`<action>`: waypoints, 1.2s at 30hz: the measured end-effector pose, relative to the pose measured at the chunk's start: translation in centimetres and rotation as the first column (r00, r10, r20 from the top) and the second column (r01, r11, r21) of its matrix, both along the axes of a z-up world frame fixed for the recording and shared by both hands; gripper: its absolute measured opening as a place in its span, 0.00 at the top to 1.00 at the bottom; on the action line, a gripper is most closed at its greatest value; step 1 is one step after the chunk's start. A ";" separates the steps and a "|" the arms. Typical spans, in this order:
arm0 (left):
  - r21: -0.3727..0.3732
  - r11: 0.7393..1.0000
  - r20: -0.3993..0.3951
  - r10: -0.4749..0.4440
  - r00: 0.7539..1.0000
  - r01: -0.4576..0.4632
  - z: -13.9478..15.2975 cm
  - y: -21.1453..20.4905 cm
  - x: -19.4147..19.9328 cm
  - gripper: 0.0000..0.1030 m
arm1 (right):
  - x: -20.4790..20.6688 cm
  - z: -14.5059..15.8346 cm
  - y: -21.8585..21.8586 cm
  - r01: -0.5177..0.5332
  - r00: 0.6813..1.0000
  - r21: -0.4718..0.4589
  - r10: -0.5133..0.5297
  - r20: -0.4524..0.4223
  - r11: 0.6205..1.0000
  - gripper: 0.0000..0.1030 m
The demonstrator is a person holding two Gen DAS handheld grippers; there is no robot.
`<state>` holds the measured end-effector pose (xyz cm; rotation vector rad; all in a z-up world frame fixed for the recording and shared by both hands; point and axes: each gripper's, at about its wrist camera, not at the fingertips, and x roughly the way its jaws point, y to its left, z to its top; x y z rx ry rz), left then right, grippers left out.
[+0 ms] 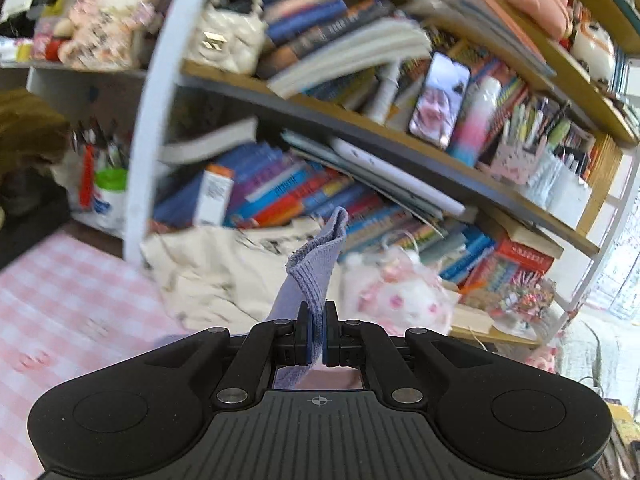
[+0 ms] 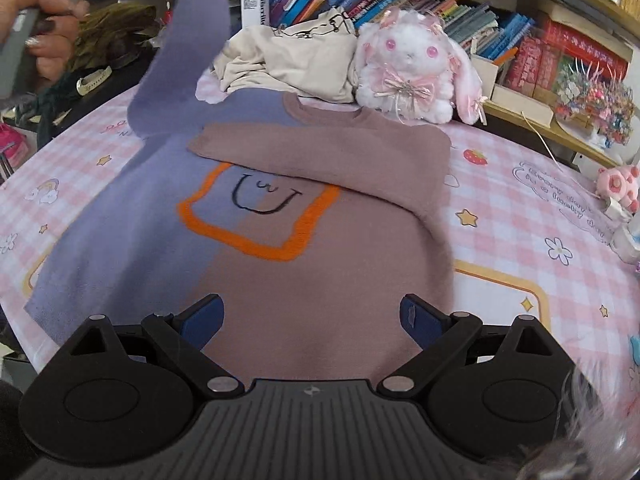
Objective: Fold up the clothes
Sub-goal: 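Lift the lavender sleeve and carry it across the chest over the mauve sleeve, then lower the lavender sleeve onto the chest and open the left gripper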
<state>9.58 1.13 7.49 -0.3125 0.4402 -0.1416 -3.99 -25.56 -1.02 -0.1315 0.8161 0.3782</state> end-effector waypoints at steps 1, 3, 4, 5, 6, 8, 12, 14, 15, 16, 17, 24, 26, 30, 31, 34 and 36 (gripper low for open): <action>0.007 1.000 -0.010 -0.006 1.000 0.006 -0.2 -0.9 0.4 0.97 | 0.1 -0.1 -0.6 -0.001 1.000 0.010 0.001 -0.004 1.000 0.07; 0.021 1.000 -0.031 -0.017 0.999 0.018 -0.7 -2.7 1.2 0.97 | 0.2 -0.5 -1.7 -0.004 1.000 0.021 0.005 -0.018 1.000 0.07; 0.033 0.999 -0.040 -0.024 0.999 0.025 -0.9 -3.6 1.5 0.97 | 0.3 -0.7 -2.2 -0.005 1.000 0.025 0.006 -0.027 1.000 0.07; 0.043 0.999 -0.048 -0.028 0.998 0.030 -1.2 -4.4 1.7 0.97 | 0.4 -0.9 -2.6 -0.006 0.999 0.028 0.007 -0.035 1.000 0.07; 0.047 0.998 -0.056 -0.031 0.998 0.034 -1.5 -5.0 1.9 0.97 | 0.4 -1.1 -2.9 -0.006 0.999 0.030 0.007 -0.040 1.000 0.07; 0.055 0.998 -0.073 -0.036 0.997 0.040 -2.1 -6.2 2.4 0.97 | 0.5 -1.4 -3.6 -0.006 0.999 0.032 0.008 -0.049 0.999 0.07; 0.076 0.996 -0.124 -0.040 0.991 0.050 -3.2 -7.9 3.3 0.97 | 0.8 -1.7 -4.7 -0.004 0.999 0.047 0.006 -0.054 0.999 0.07; 0.090 0.994 -0.148 -0.043 0.988 0.056 -3.8 -8.7 3.6 0.97 | 0.9 -1.7 -5.1 0.013 0.999 0.045 -0.011 -0.049 0.999 0.07; 0.098 0.993 -0.161 -0.045 0.986 0.061 -4.2 -9.1 3.8 0.97 | 1.1 -1.7 -5.4 0.022 0.999 0.046 -0.020 -0.047 0.999 0.07; 0.104 0.992 -0.180 -0.050 0.982 0.069 -4.6 -9.5 4.1 0.96 | 1.2 -1.7 -5.5 0.027 0.999 0.050 -0.025 -0.048 0.998 0.07; 0.109 0.991 -0.198 -0.054 0.979 0.077 -5.1 -10.0 4.3 0.95 | 1.2 -1.7 -5.7 0.031 0.998 0.054 -0.028 -0.048 0.998 0.07; 0.177 0.948 -0.226 -0.224 0.948 0.266 -4.5 -13.8 1.7 0.24 | 1.1 -1.6 -5.1 -0.006 0.998 0.090 0.012 -0.067 0.996 0.07; 0.268 0.921 -0.190 -0.238 0.952 0.284 -4.1 -13.9 -1.3 0.14 | 1.1 -1.7 -4.5 -0.026 0.997 0.101 0.033 -0.076 0.995 0.07; 0.399 0.895 -0.235 -0.111 0.966 0.200 -5.7 -10.6 -6.8 0.14 | 1.2 -1.7 -3.3 -0.064 0.995 0.113 0.072 -0.075 0.992 0.07; 0.404 0.900 -0.249 -0.061 0.967 0.161 -6.1 -9.5 -8.1 0.14 | 1.3 -1.7 -3.1 -0.069 0.994 0.117 0.078 -0.072 0.991 0.07; 0.333 0.943 -0.310 0.116 0.944 -0.006 -7.2 -4.4 -12.0 0.14 | 1.4 -1.7 -2.6 -0.076 0.994 0.124 0.085 -0.073 0.989 0.07; 0.278 0.953 -0.348 0.219 0.912 -0.123 -8.1 -1.3 -14.6 0.14 | 1.5 -1.9 -2.2 -0.072 0.993 0.121 0.082 -0.084 0.990 0.09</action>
